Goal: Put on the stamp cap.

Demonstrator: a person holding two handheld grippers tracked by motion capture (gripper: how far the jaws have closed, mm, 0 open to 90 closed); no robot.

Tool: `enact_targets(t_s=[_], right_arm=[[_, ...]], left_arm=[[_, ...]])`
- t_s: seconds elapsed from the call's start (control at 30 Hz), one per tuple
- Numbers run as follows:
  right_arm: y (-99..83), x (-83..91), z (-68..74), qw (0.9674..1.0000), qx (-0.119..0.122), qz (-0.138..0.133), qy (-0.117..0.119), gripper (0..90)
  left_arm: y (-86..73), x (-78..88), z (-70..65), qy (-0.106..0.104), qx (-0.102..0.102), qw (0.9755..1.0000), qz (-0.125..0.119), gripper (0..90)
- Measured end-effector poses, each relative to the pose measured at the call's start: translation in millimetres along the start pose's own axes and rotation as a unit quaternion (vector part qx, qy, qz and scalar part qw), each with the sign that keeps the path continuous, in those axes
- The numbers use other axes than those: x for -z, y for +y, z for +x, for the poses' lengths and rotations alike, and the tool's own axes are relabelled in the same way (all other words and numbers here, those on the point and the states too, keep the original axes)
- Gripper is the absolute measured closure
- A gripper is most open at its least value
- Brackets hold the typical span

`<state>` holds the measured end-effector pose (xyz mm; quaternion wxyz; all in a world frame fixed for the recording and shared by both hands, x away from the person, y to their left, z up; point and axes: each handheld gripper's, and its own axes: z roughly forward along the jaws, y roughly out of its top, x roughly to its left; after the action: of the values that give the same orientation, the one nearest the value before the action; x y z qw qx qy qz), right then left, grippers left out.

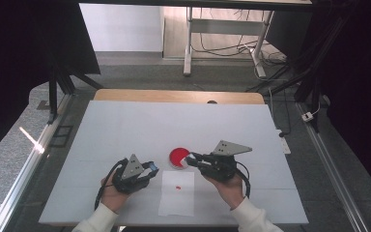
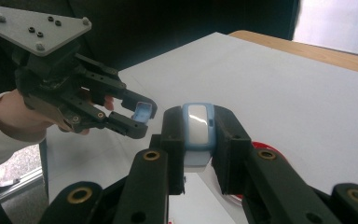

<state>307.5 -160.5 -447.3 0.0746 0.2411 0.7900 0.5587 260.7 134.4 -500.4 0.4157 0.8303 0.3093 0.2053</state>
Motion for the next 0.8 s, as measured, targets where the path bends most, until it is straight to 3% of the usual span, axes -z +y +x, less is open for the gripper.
enact_targets(t_s=[0.8], right_arm=[[0.6, -0.4, 2.3, 1.0000, -0.003, -0.004, -0.003, 74.9]], left_arm=[[17.6, -20.4, -13.4, -0.015, -0.017, 0.9997, -0.002, 64.9]])
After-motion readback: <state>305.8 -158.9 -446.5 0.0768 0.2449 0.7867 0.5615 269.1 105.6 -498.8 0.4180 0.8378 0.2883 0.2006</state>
